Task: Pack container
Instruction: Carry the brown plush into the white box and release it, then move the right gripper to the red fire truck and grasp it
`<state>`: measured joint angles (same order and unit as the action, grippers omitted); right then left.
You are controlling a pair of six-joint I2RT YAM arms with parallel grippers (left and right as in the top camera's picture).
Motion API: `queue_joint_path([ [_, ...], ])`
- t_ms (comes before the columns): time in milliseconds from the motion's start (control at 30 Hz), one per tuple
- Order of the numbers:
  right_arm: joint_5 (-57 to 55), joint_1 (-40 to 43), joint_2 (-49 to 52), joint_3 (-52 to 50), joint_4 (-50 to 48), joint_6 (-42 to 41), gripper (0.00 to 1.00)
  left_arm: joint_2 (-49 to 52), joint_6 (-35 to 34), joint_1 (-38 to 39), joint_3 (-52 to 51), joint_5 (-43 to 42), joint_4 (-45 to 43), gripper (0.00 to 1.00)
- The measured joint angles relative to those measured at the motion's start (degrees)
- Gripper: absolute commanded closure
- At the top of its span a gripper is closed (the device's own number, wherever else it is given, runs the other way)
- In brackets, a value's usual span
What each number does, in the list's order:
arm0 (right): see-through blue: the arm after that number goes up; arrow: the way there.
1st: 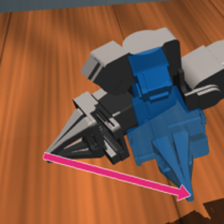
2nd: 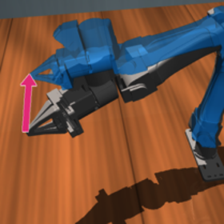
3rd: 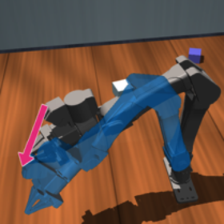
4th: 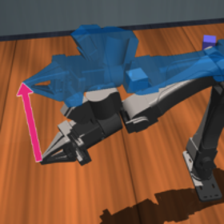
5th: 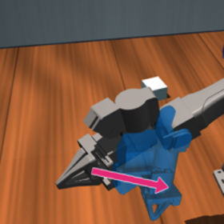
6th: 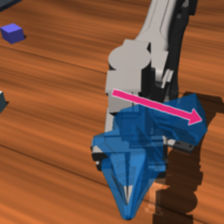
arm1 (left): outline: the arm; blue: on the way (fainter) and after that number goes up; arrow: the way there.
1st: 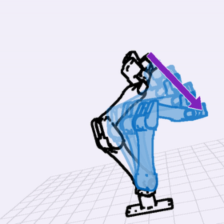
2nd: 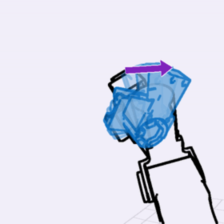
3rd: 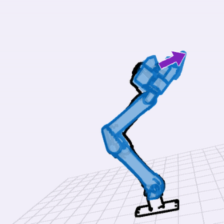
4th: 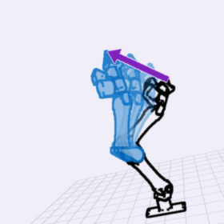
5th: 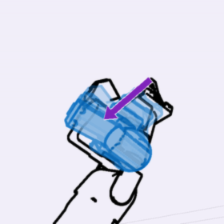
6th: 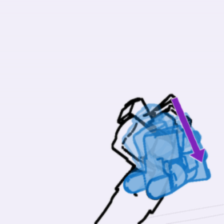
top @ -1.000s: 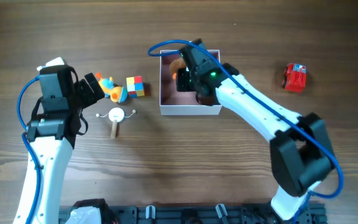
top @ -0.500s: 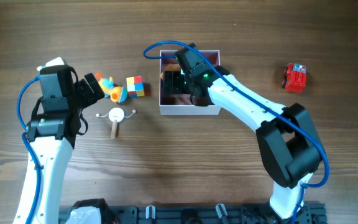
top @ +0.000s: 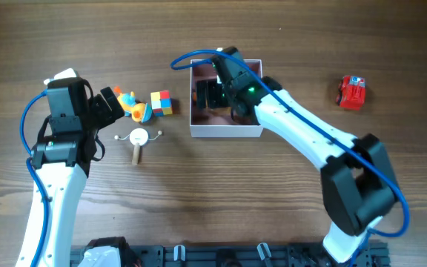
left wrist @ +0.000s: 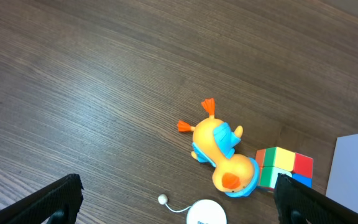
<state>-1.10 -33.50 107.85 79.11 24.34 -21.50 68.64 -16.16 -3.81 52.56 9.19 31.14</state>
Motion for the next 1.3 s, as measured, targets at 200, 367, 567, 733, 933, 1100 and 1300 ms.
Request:
queue_joint_path([
  [200, -4.3, 0.2, -5.9, 0.0, 2.3, 3.8, 0.01, 0.0, 0.0, 0.0, 0.0, 0.0, 0.0, 0.0],
  [367, -5.7, 4.5, -13.5, 0.0, 9.3, 4.7, 0.0, 0.0, 0.0, 0.0, 0.0, 0.0, 0.0, 0.0],
  [567, -4.0, 20.2, -19.6, 0.1, 17.5, 4.3, 0.01, 0.0, 0.0, 0.0, 0.0, 0.0, 0.0, 0.0],
  [733, -3.8, 32.8, -19.5, 0.1, 23.7, 5.0, 0.01, 0.0, 0.0, 0.0, 0.0, 0.0, 0.0, 0.0],
  [933, -3.8, 40.9, -16.0, 0.1, 24.3, 9.3, 0.0, 0.0, 0.0, 0.0, 0.0, 0.0, 0.0, 0.0],
  [1100, -3.3, 44.1, -11.2, 0.1, 24.0, 12.7, 0.0, 0.0, 0.0, 0.0, 0.0, 0.0, 0.0, 0.0],
  [1300, -2.8, 44.7, -5.4, 0.1, 21.2, 15.3, 0.0, 0.0, 0.0, 0.0, 0.0, 0.0, 0.0, 0.0],
])
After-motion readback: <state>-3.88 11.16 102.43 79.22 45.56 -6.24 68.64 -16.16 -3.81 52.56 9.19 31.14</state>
